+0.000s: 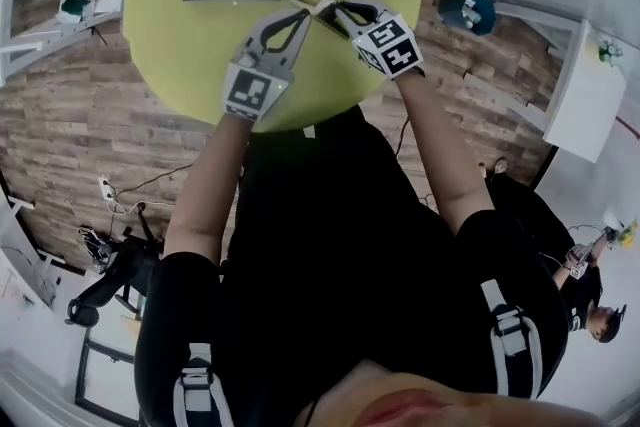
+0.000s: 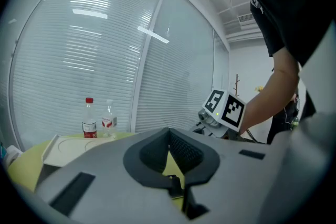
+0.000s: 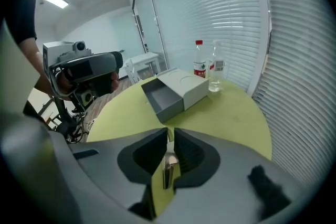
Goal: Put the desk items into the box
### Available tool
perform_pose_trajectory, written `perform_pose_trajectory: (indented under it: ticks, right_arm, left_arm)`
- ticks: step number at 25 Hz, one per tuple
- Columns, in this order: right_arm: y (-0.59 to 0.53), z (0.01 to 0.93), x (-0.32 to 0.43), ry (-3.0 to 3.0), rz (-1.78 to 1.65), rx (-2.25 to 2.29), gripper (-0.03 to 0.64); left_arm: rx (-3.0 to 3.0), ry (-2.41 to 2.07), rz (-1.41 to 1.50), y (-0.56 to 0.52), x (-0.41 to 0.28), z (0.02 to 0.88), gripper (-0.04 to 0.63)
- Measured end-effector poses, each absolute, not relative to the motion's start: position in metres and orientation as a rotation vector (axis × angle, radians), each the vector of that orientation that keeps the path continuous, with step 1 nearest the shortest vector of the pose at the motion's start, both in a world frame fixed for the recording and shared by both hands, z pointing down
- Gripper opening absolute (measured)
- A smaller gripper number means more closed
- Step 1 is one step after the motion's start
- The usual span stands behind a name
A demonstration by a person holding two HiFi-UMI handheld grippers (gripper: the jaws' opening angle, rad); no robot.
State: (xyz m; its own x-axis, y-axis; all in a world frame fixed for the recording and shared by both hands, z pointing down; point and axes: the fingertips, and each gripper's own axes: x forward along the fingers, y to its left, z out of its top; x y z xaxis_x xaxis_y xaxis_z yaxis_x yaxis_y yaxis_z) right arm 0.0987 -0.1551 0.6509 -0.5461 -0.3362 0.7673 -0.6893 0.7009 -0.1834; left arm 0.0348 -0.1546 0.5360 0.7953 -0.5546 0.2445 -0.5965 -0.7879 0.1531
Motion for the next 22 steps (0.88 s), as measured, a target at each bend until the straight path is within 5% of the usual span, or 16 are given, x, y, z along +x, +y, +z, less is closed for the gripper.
perform_pose_trajectory:
  ticks: [11,22]
  right_arm:
    - [-0.150,0.718,0.113,-2.065,0.719,0.741,0.118]
    - [-0.152,0.764,0.115,-2.037,0.796,0.683,0.124]
  left_arm:
    - [2.752,-0.920,0.289,-0.159,0.050,0.590,0.012]
    - [2.697,-0.954,0.295,-0.162,0.055,0.611,0.012]
